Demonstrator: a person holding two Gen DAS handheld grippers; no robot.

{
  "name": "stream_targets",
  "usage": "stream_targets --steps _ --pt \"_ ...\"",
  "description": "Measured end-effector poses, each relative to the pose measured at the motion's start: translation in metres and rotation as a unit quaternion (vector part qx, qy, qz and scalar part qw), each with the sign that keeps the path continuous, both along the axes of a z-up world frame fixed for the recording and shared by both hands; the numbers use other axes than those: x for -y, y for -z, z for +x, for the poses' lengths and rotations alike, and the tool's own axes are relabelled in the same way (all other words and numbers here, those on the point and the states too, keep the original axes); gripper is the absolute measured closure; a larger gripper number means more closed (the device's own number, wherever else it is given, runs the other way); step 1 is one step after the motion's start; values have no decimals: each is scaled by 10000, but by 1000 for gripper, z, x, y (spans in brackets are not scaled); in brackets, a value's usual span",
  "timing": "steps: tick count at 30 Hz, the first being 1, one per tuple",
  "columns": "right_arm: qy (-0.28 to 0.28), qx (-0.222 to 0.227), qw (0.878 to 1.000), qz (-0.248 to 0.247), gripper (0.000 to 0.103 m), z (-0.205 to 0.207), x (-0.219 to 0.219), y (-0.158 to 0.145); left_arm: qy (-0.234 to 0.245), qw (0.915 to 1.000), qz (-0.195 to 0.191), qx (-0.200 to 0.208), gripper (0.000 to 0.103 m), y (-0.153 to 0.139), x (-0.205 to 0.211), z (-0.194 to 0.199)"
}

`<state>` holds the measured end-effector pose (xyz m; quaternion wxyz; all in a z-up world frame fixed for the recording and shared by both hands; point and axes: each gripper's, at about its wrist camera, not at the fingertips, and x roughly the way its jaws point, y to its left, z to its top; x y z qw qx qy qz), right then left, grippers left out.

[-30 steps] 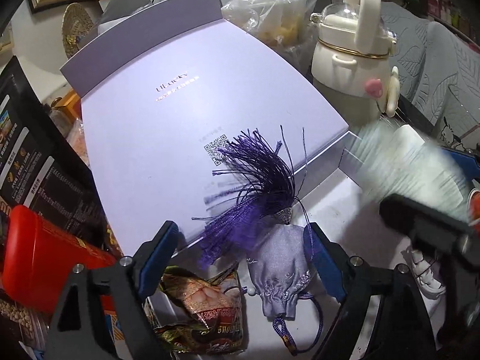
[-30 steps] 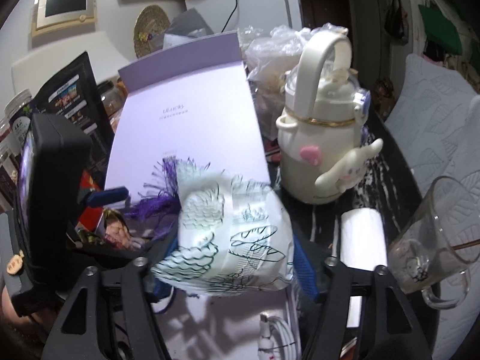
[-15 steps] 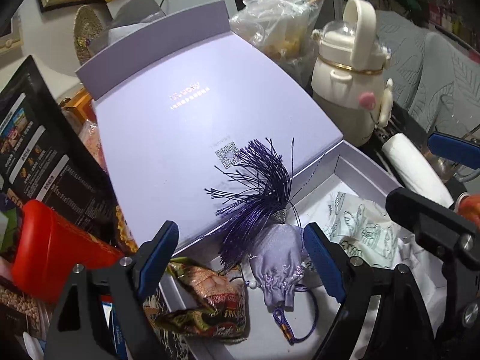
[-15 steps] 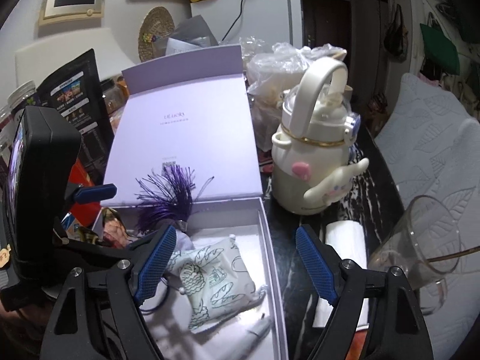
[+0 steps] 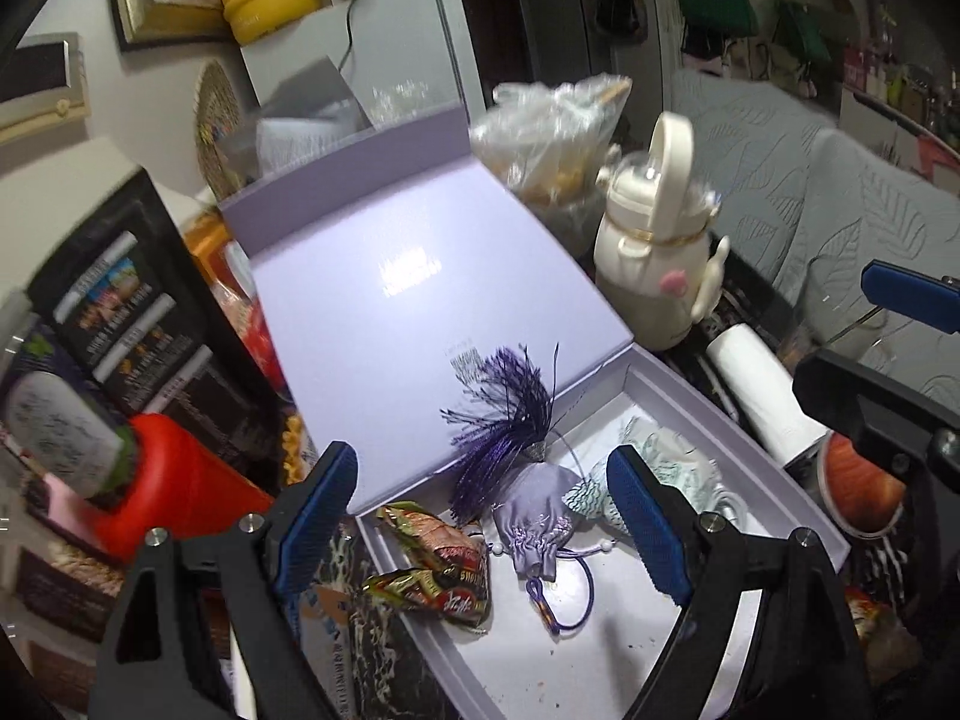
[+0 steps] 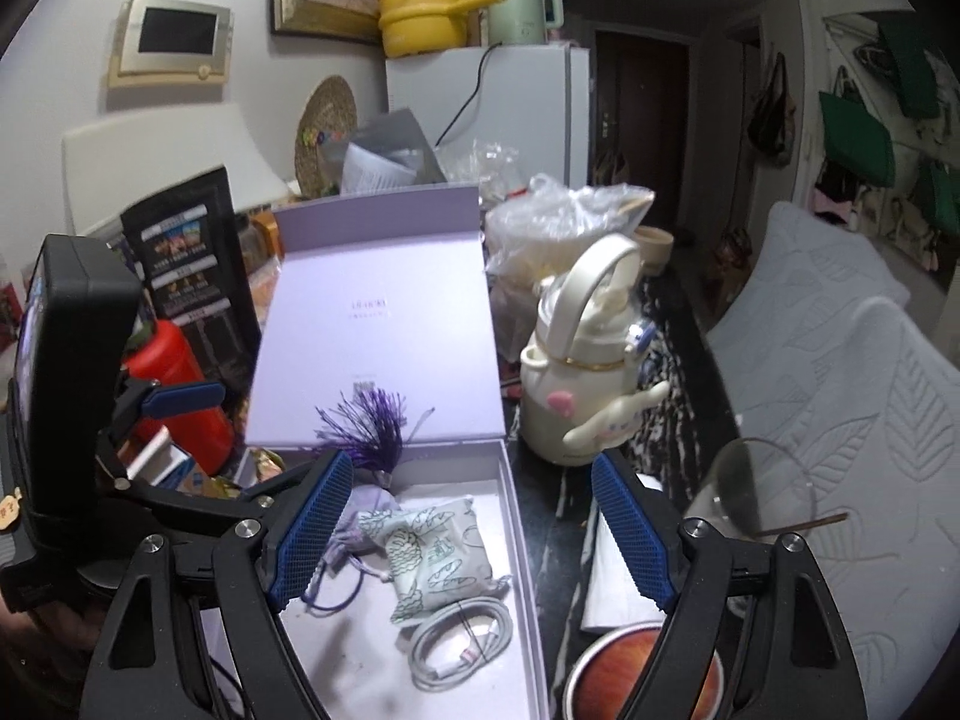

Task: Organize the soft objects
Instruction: 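Withdraw both tools from the box back over the table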

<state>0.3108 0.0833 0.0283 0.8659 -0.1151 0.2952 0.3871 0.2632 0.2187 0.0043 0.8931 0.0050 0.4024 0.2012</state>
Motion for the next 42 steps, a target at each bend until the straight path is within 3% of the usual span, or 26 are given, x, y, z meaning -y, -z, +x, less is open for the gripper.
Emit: stream_targets --steps 22,33,42 --pt "188 904 9951 345 20 -110 65 -92 304 9924 306 1155 17 -107 55 -113" --pt "304 1243 9908 430 20 -171 101 -113 561 9863 330 1516 17 -128 85 -168" --pt "473 1273 9895 494 18 -210 128 -108 773 9818 261 1712 15 -127 108 -206"
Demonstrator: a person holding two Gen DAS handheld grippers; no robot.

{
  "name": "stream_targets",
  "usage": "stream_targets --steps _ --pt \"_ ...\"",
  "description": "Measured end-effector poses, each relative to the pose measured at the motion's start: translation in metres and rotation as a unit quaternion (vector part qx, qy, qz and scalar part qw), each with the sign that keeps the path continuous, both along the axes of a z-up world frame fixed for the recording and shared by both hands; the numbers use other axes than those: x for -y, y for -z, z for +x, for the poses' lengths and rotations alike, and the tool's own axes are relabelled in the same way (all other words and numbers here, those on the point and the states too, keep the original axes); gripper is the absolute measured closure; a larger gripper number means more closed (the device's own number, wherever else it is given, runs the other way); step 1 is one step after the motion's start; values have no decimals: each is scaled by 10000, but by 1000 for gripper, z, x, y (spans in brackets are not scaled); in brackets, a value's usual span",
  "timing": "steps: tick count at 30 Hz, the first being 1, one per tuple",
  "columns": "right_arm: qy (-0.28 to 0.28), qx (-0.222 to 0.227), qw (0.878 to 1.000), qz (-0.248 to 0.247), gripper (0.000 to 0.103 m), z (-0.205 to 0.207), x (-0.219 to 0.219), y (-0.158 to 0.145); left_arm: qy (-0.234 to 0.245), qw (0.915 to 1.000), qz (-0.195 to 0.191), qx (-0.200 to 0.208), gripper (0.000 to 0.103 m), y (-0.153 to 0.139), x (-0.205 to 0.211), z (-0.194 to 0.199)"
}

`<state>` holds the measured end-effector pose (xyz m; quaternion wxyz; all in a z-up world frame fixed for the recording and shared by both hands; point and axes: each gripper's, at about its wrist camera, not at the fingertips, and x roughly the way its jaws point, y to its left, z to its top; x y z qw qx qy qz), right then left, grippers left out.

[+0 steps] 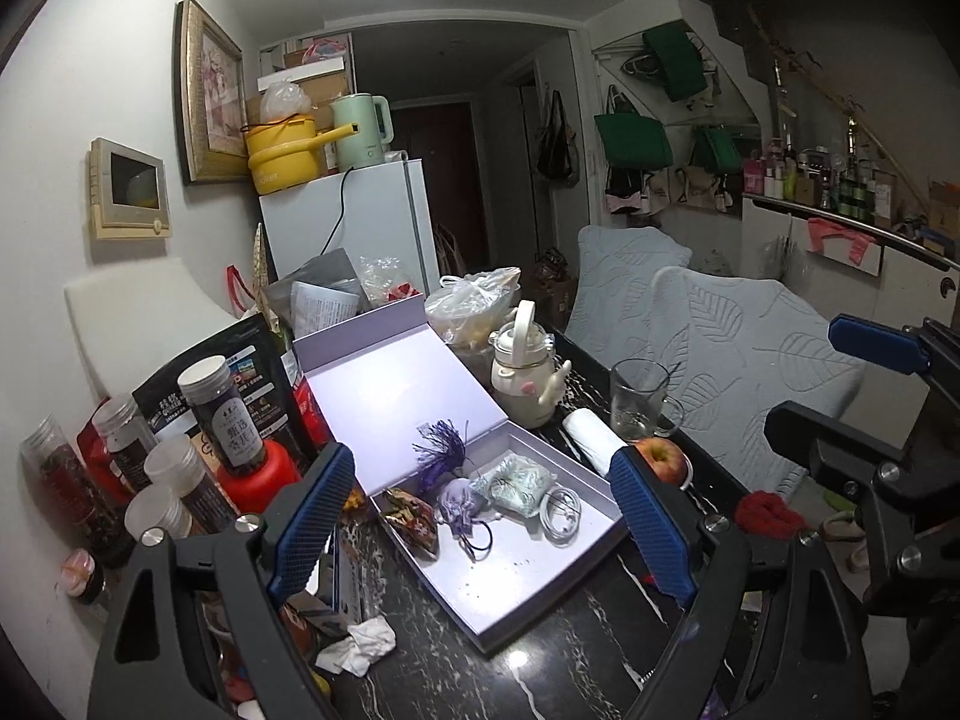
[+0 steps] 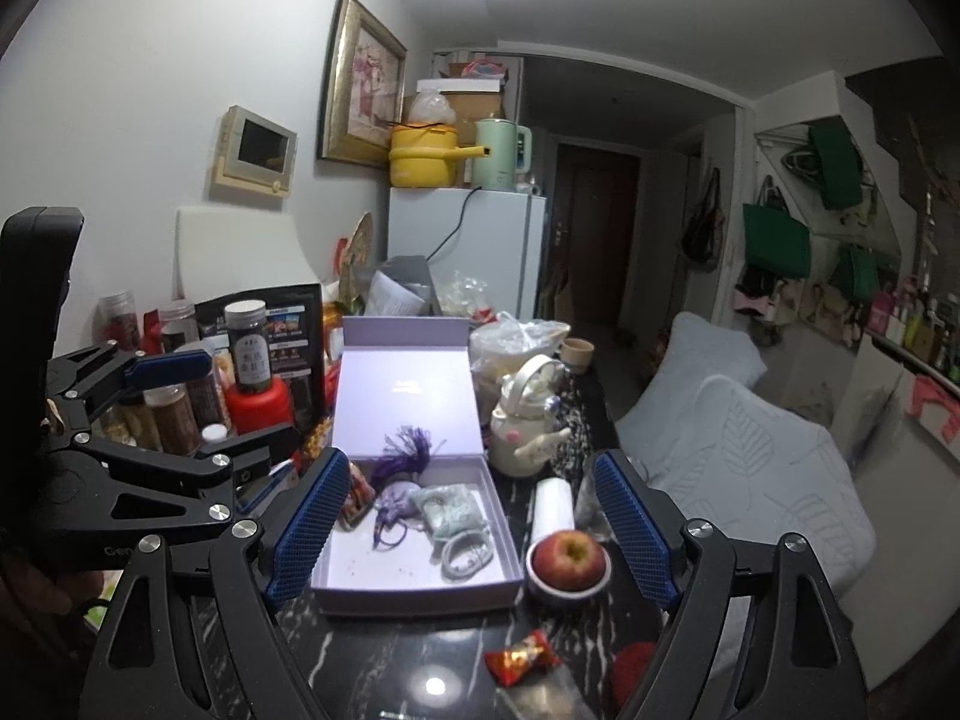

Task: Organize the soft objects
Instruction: 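Withdraw both tools from the box back over the table, then grasp the silver-purple snack bag with the left tool and lift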

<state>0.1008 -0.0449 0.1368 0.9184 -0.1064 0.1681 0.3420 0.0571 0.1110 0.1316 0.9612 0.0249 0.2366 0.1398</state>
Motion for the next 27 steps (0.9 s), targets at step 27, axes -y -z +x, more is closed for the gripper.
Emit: stream_targets --steps 27 --pt "909 -895 9918 -48 18 -55 77 112 850 9939 -344 -606 14 98 67 -47"
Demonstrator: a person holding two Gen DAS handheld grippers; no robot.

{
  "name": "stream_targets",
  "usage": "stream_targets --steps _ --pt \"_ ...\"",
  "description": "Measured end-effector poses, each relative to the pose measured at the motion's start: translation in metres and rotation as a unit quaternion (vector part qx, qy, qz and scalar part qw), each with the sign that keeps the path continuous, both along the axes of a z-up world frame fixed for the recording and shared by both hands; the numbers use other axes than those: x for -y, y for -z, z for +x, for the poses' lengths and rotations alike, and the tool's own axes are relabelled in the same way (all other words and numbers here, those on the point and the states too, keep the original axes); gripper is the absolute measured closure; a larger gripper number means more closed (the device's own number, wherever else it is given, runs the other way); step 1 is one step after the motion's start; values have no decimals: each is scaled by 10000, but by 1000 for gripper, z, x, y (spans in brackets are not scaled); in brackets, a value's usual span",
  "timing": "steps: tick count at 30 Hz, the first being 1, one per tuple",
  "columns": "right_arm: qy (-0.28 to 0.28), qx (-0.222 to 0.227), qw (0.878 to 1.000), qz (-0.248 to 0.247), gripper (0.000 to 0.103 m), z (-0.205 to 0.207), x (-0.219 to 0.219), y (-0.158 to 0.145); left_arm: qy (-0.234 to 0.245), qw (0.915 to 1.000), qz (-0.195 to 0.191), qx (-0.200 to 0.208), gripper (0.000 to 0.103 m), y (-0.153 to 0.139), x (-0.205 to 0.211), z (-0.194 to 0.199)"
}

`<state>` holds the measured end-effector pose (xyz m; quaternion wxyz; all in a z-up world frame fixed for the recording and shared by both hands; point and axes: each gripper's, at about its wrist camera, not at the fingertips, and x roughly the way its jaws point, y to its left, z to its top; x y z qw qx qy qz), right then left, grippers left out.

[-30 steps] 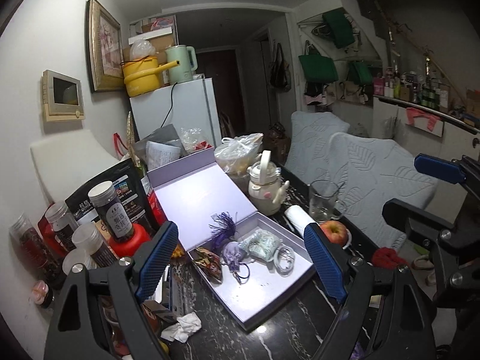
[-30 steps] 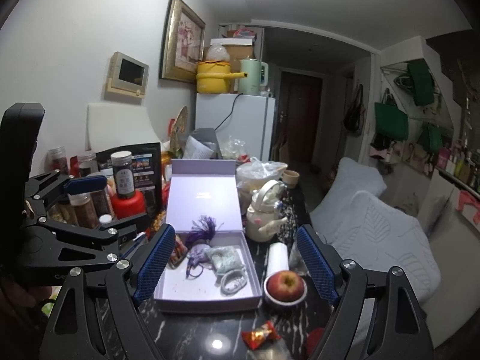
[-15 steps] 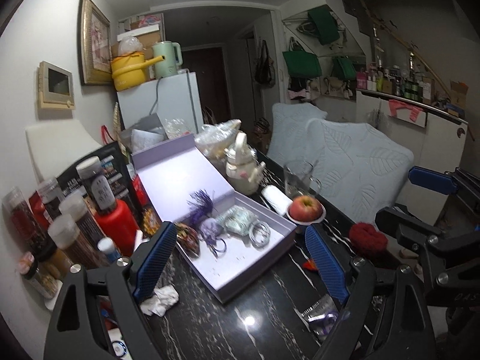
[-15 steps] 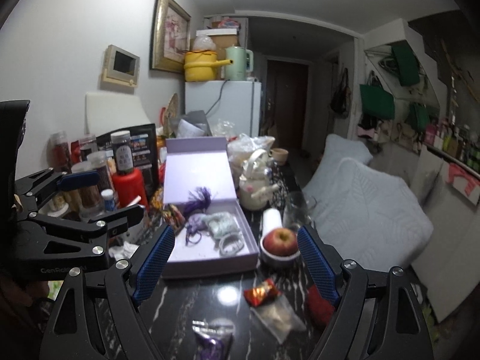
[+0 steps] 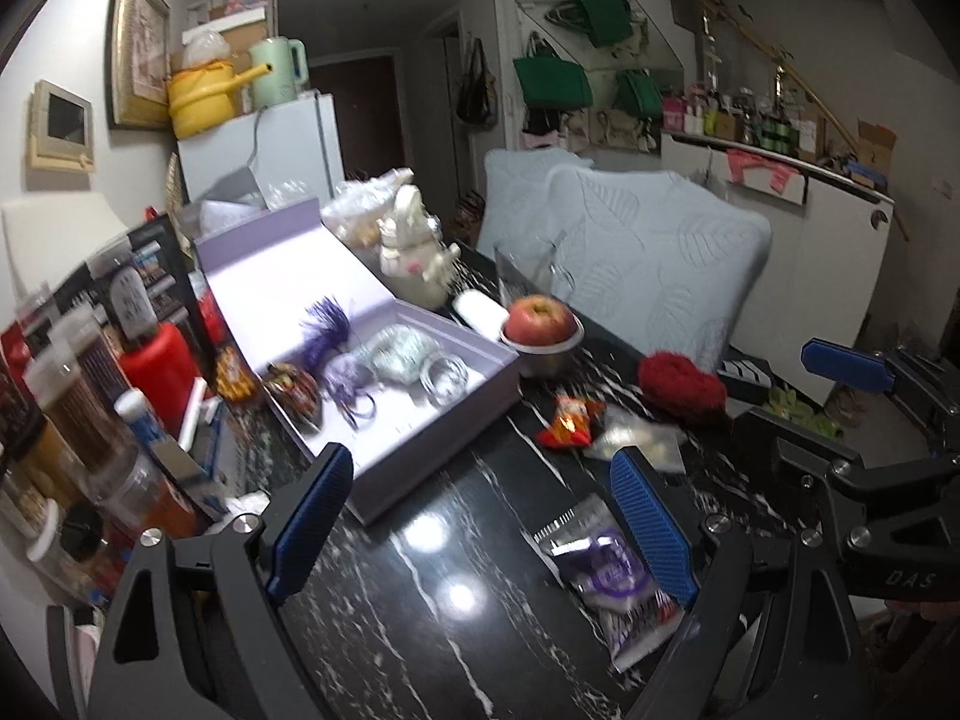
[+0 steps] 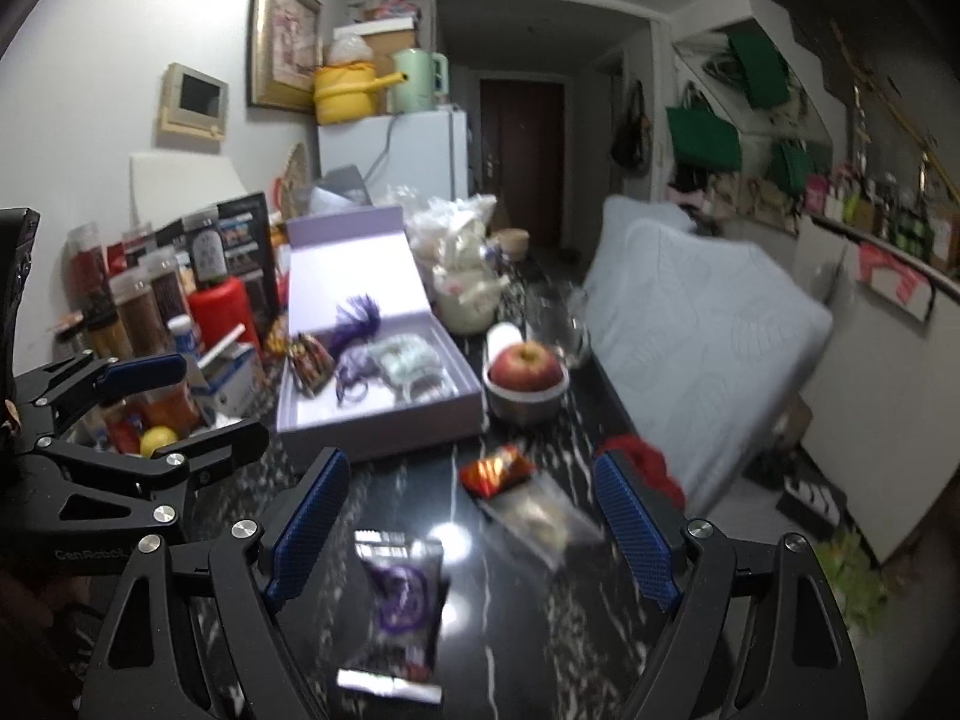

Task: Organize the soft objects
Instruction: 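Grasp the silver-purple snack bag with the left tool and lift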

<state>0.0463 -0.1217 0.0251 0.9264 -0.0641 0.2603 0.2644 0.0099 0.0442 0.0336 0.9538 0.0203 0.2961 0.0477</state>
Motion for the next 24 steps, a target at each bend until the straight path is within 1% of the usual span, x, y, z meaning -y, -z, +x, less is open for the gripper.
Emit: stream_targets --steps 6,11,15,24 --pt "179 -319 9993 -44 18 -2 16 31 123 9995 -130 -241 14 29 8 -1" --pt "242 -586 9980 -42 18 2 28 53 257 9980 -371 -441 14 49 15 2" --pt "334 -709 9969 -54 18 5 36 64 347 9961 -550 -595 14 65 22 5" --pt "547 -907 9943 -135 18 17 53 90 572 9927 -336 -1008 14 97 47 27"
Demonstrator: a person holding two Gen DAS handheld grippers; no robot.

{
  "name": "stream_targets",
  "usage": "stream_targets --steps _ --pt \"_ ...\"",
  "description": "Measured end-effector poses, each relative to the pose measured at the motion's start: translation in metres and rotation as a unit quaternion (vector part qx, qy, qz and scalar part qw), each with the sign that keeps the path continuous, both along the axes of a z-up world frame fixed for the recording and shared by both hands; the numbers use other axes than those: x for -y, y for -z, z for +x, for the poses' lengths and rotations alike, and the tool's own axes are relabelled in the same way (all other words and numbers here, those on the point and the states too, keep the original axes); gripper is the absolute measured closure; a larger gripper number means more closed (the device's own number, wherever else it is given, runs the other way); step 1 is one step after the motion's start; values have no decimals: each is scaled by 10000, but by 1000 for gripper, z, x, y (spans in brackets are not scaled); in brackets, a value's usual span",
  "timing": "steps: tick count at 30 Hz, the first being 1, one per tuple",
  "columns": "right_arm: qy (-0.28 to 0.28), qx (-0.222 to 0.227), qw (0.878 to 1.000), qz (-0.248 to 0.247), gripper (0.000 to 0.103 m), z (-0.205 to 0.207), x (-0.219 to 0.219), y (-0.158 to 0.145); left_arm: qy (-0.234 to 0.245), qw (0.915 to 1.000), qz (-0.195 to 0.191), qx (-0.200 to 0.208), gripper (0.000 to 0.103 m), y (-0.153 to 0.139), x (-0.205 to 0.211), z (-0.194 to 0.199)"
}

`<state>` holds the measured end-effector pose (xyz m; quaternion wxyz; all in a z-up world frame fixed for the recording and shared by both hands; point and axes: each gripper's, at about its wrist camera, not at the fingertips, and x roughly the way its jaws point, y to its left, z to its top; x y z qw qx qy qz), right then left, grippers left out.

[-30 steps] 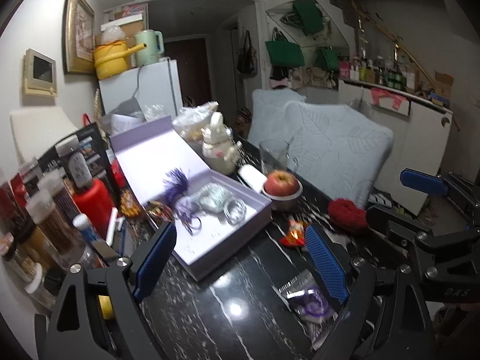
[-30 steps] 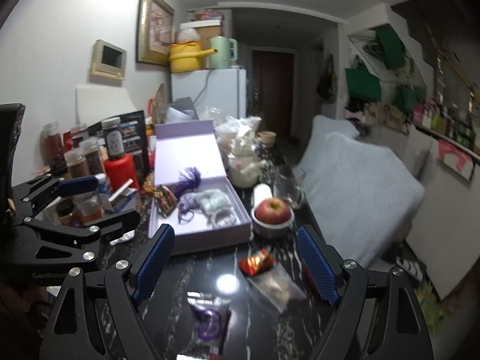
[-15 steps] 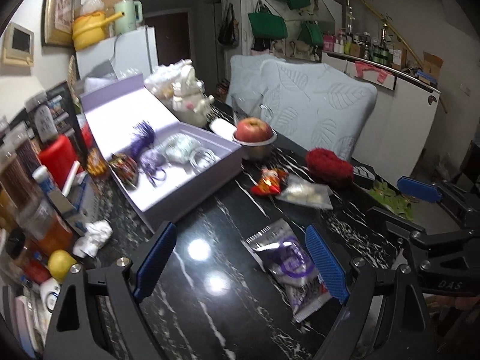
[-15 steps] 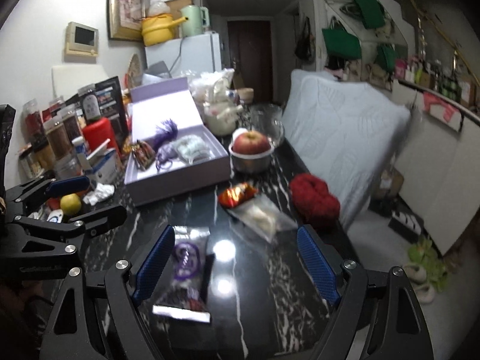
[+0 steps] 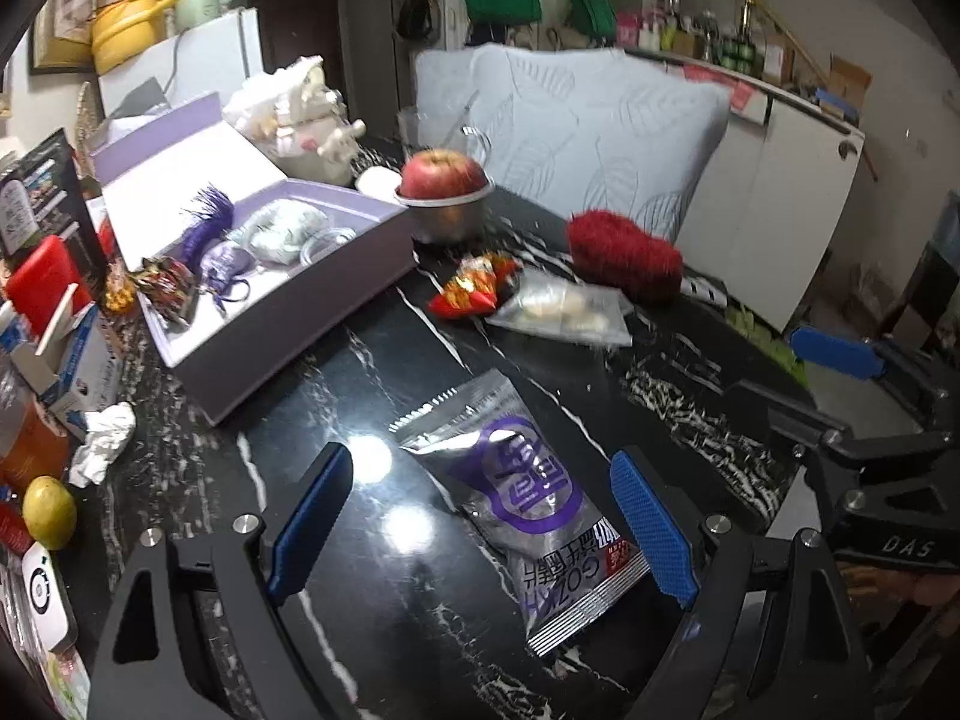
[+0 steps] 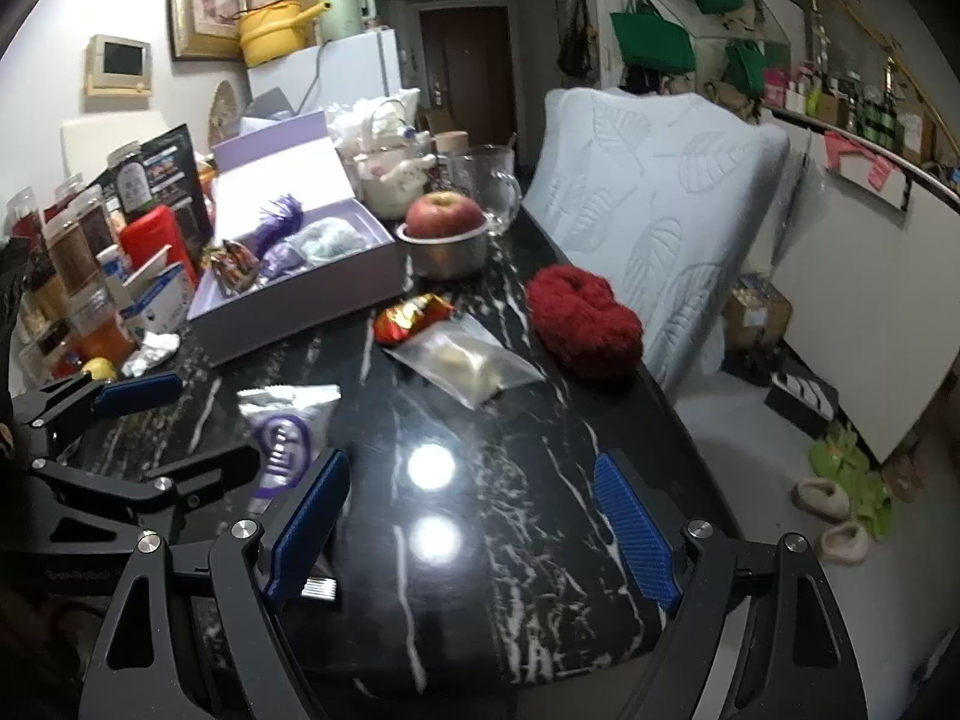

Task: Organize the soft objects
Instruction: 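Grasp the silver-purple snack bag with the left tool and lift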

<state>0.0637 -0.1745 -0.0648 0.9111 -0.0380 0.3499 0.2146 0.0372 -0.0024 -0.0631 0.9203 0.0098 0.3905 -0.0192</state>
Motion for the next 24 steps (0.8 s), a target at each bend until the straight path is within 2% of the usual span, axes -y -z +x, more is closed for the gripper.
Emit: stream_targets --steps 11,17,18,19,20,22,24 --pt "154 -332 9993 26 18 26 13 26 -36 9970 -235 -740 14 43 2 32" --pt "179 -449 9988 27 18 40 12 34 -13 9957 -277 -881 15 53 -1 44" --pt "189 -471 9987 14 18 42 12 35 -4 9957 -291 -879 19 55 -3 45" --pt "197 -494 9986 4 18 44 11 36 12 9958 -312 -856 28 56 -4 46" --pt "200 -517 9985 5 18 46 11 37 9 9965 -272 -795 32 55 -5 45" --pt "190 -555 9983 18 18 49 10 39 12 9974 -82 -709 48 55 -6 46" --pt "180 -587 9981 16 18 52 8 40 38 9976 -121 -681 52 54 -10 48"
